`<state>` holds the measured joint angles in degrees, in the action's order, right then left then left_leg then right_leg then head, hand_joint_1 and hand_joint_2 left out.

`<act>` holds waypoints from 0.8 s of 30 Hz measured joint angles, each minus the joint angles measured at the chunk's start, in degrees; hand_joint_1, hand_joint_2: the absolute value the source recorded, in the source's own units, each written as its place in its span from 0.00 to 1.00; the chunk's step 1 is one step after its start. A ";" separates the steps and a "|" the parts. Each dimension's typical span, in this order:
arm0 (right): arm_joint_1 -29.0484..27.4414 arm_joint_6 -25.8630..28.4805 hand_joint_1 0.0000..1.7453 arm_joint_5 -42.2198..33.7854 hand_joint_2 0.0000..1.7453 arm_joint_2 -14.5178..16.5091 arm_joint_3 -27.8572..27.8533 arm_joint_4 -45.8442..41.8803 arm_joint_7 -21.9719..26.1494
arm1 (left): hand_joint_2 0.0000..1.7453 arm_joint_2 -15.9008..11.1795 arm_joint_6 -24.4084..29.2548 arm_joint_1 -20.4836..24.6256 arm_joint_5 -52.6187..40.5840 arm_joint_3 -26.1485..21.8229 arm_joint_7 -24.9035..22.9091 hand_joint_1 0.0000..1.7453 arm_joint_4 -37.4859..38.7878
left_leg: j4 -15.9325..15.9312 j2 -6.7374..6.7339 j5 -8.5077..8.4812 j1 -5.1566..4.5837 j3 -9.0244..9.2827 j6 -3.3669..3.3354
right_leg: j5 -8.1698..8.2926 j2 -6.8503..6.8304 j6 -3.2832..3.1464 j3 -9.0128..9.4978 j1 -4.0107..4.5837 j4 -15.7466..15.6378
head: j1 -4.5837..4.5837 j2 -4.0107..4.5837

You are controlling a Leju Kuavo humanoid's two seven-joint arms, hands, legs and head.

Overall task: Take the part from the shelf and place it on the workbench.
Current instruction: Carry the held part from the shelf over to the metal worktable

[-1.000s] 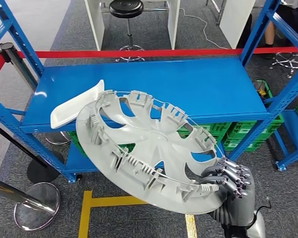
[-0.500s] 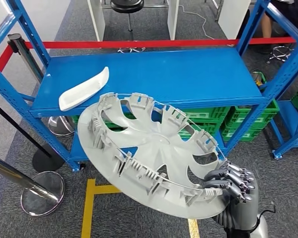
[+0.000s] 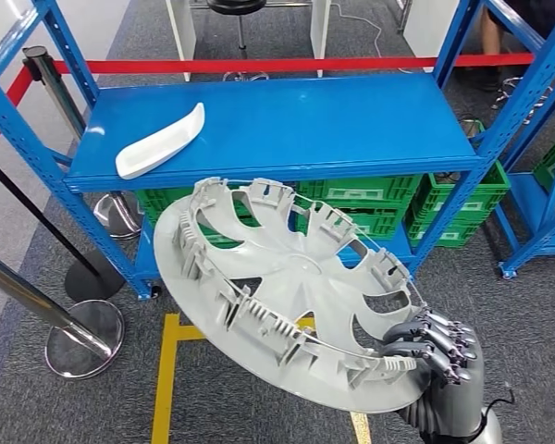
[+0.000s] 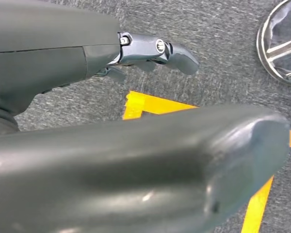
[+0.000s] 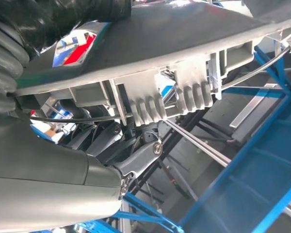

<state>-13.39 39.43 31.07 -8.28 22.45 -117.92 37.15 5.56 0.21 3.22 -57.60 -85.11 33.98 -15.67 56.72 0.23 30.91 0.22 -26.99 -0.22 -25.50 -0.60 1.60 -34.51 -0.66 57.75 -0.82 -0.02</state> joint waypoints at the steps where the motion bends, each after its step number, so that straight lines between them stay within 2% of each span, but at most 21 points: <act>1: -0.25 0.00 1.00 -0.15 1.00 0.00 -0.14 -0.11 0.19 | 0.00 0.12 0.16 -0.08 -0.09 0.01 -0.09 0.00 0.04 | -0.18 -0.03 -0.33 -0.04 -0.46 -0.45 | 0.47 0.03 0.37 -0.25 -0.04 -0.07 | -0.02 0.01; 2: -0.59 0.00 1.00 -0.40 1.00 0.00 -0.35 -0.24 0.43 | 0.00 0.27 0.36 -0.16 -0.23 0.03 -0.17 0.00 0.06 | -0.26 -0.15 -0.82 -0.02 -0.95 -0.95 | 0.27 0.14 0.69 -0.58 -0.12 0.09 | -0.02 0.01; 3: -1.06 0.00 1.00 -0.73 1.00 0.00 -0.68 -0.46 0.72 | 0.00 0.43 0.60 -0.20 -0.39 0.09 -0.25 0.00 0.08 | -0.34 -0.27 -1.36 0.04 -1.49 -1.51 | -0.87 0.26 0.97 -1.13 -0.17 0.92 | -0.09 0.01; 4: -1.61 0.00 1.00 -1.13 1.00 0.00 -1.09 -0.76 1.06 | 0.00 0.59 0.84 -0.23 -0.56 0.18 -0.29 0.00 0.08 | -0.46 -0.39 -1.93 0.11 -2.10 -1.98 | -3.01 0.38 1.14 -1.91 -0.20 2.84 | -0.21 0.01; 6: -2.83 0.01 1.00 -2.01 1.00 0.00 -2.06 -1.52 1.70 | 0.00 0.83 1.14 -0.24 -0.83 0.38 -0.17 0.00 0.08 | -0.35 -0.48 -2.98 -0.04 -3.48 -2.54 | -8.66 0.49 1.28 -3.86 -0.22 9.71 | -0.43 0.00; 7: -3.44 0.02 1.00 -2.40 1.00 0.00 -2.50 -1.93 1.94 | 0.00 0.95 1.19 -0.25 -0.96 0.49 -0.02 0.00 0.08 | -0.27 -0.50 -3.54 -0.18 -4.26 -2.61 | -10.41 0.50 1.31 -4.45 -0.22 13.22 | -0.47 0.01; 8: -4.00 0.02 1.00 -2.68 1.00 0.00 -2.86 -2.30 2.08 | 0.00 1.10 1.19 -0.24 -1.08 0.62 0.17 0.00 0.08 | -0.18 -0.53 -4.09 -0.32 -5.06 -2.64 | -10.81 0.50 1.32 -4.45 -0.21 15.52 | -0.47 0.01; 9: -4.47 0.02 1.00 -2.89 1.00 0.00 -3.20 -2.62 2.13 | 0.00 1.26 1.18 -0.21 -1.19 0.78 0.40 0.00 0.08 | -0.07 -0.57 -4.61 -0.43 -5.85 -2.61 | -9.83 0.50 1.27 -3.56 -0.20 15.92 | -0.47 0.01; 10: -4.80 0.02 1.00 -3.03 1.00 -0.01 -3.48 -2.87 2.15 | 0.00 1.43 1.11 -0.16 -1.24 0.92 0.65 0.00 0.08 | 0.06 -0.59 -5.10 -0.49 -6.54 -2.53 | -8.07 0.50 1.15 -1.73 -0.18 14.34 | -0.47 0.01; 11: -5.02 0.02 1.00 -3.12 1.00 -0.01 -3.73 -3.09 2.15 | 0.00 1.60 1.03 -0.08 -1.27 1.04 0.93 0.00 0.08 | 0.24 -0.61 -5.55 -0.53 -7.14 -2.38 | -6.35 0.50 0.98 1.02 -0.17 10.88 | -0.48 0.00; 12: -5.13 0.01 1.00 -3.19 1.00 -0.02 -3.93 -3.28 2.15 | 0.00 1.74 0.93 0.02 -1.32 1.13 1.23 0.00 0.08 | 0.44 -0.62 -5.96 -0.64 -7.68 -2.17 | -5.52 0.50 0.83 4.18 -0.09 6.53 | -0.48 0.00; 13: -5.21 0.01 1.00 -3.25 1.00 -0.02 -4.09 -3.51 2.15 | 0.00 1.87 0.84 0.10 -1.36 1.22 1.49 0.00 0.08 | 0.64 -0.62 -6.44 -0.72 -8.11 -1.92 | -5.52 0.52 0.68 6.93 -0.02 2.34 | -0.45 -0.01; 14: -5.28 0.02 1.00 -3.30 1.00 -0.02 -4.22 -3.73 2.15 | 0.00 1.96 0.79 0.18 -1.40 1.30 1.68 0.00 0.08 | 0.79 -0.63 -6.97 -0.77 -8.53 -1.68 | -5.94 0.56 0.58 8.75 0.08 -0.69 | -0.43 -0.01; 15: -5.37 0.01 1.00 -3.34 1.00 -0.03 -4.33 -3.92 2.15 | 0.00 2.04 0.78 0.23 -1.46 1.37 1.80 0.00 0.08 | 0.80 -0.64 -7.53 -0.80 -8.87 -1.45 | -6.45 0.60 0.53 9.51 0.21 -2.24 | -0.42 -0.01; 17: -5.54 0.02 1.00 -3.42 1.00 -0.04 -4.54 -4.16 2.16 | 0.00 2.07 0.79 0.25 -1.55 1.42 1.90 0.00 0.08 | 0.77 -0.53 -8.12 -0.80 -9.45 -0.94 | -6.08 0.53 0.21 8.86 0.11 -2.90 | -0.46 -0.01; 18: -5.62 0.01 1.00 -3.45 1.00 -0.04 -4.63 -4.22 2.16 | 0.00 2.07 0.81 0.22 -1.58 1.44 1.91 0.00 0.08 | 1.42 -0.44 -7.12 -0.79 -9.86 -0.62 | -5.68 0.42 -0.16 8.41 -0.04 -2.99 | -0.42 -0.01; 19: -5.67 0.01 1.00 -3.47 1.00 -0.04 -4.68 -4.28 2.16 | 0.00 2.07 0.83 0.18 -1.58 1.47 1.91 0.00 0.08 | 3.09 -0.36 -5.12 -0.73 -10.41 -0.27 | -5.22 0.28 -0.61 7.88 -0.21 -3.04 | -0.27 -0.01; 20: -5.69 0.01 1.00 -3.49 1.00 -0.04 -4.72 -4.33 2.15 | 0.00 2.09 0.84 0.16 -1.58 1.52 1.92 0.00 0.08 | 5.87 -0.31 -2.24 -0.56 -11.11 0.04 | -4.77 0.16 -1.02 7.50 -0.29 -2.93 | -0.17 -0.01; 22: -5.74 0.00 1.00 -3.48 1.00 -0.04 -4.79 -4.42 2.15 | 0.00 2.22 0.86 0.18 -1.63 1.70 1.91 0.00 0.08 | 13.38 -0.32 2.73 -0.30 -12.37 0.49 | -3.92 0.01 -1.43 6.04 -0.21 -2.43 | 0.08 0.00; 23: -5.74 0.00 1.00 -3.46 1.00 -0.04 -4.81 -4.44 2.15 | 0.00 2.26 0.91 0.22 -1.66 1.79 1.91 0.00 0.08 | 16.17 -0.32 3.60 -0.25 -12.45 0.57 | -3.54 -0.05 -1.47 5.22 -0.14 -2.08 | 0.07 0.00; 24: -5.74 0.00 1.00 -3.44 1.00 -0.04 -4.85 -4.44 2.15 | 0.00 2.28 0.97 0.25 -1.69 1.86 1.89 0.00 0.08 | 17.32 -0.32 3.18 -0.24 -11.81 0.55 | -3.20 -0.08 -1.49 4.35 -0.07 -1.65 | 0.10 0.00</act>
<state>-19.13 39.43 27.63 -8.33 17.61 -122.36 39.30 7.84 1.18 3.47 -59.30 -83.25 35.87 -15.58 74.04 -0.09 34.09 -0.02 -38.80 0.32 -28.70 -0.68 0.10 -30.16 -0.74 56.10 -0.72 -0.02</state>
